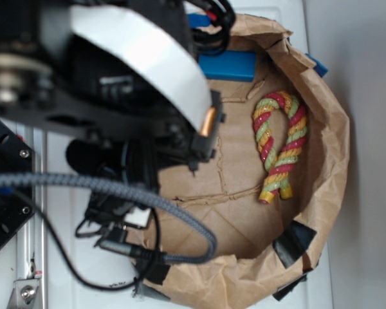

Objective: Grab the blue block.

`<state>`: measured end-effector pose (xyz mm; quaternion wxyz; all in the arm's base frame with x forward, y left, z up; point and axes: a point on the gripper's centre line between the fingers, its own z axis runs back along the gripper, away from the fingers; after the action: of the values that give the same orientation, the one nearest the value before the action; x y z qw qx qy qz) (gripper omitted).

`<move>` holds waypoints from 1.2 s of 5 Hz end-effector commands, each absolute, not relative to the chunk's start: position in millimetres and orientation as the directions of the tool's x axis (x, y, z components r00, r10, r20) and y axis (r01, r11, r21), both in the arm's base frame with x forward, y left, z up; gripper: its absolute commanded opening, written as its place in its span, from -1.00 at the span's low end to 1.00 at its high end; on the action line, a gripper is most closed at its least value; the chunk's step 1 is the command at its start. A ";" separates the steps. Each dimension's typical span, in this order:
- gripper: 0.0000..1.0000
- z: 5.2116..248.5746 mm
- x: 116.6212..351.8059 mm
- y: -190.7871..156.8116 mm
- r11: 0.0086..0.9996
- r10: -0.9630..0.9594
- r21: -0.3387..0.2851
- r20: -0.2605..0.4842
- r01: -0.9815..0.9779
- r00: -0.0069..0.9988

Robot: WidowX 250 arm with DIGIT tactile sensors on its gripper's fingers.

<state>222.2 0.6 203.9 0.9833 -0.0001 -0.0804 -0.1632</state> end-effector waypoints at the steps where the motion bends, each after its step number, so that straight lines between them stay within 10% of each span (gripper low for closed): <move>1: 1.00 218.2 226.8 2.2 0.955 -0.295 0.042 0.206 0.293 0.933; 3: 1.00 132.1 265.0 52.8 0.930 -0.359 0.136 0.138 0.341 0.923; 6: 1.00 121.5 268.1 27.3 0.884 -0.467 0.083 0.171 0.460 0.867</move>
<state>263.3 36.1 104.2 0.9710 0.0090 -0.0635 -0.2304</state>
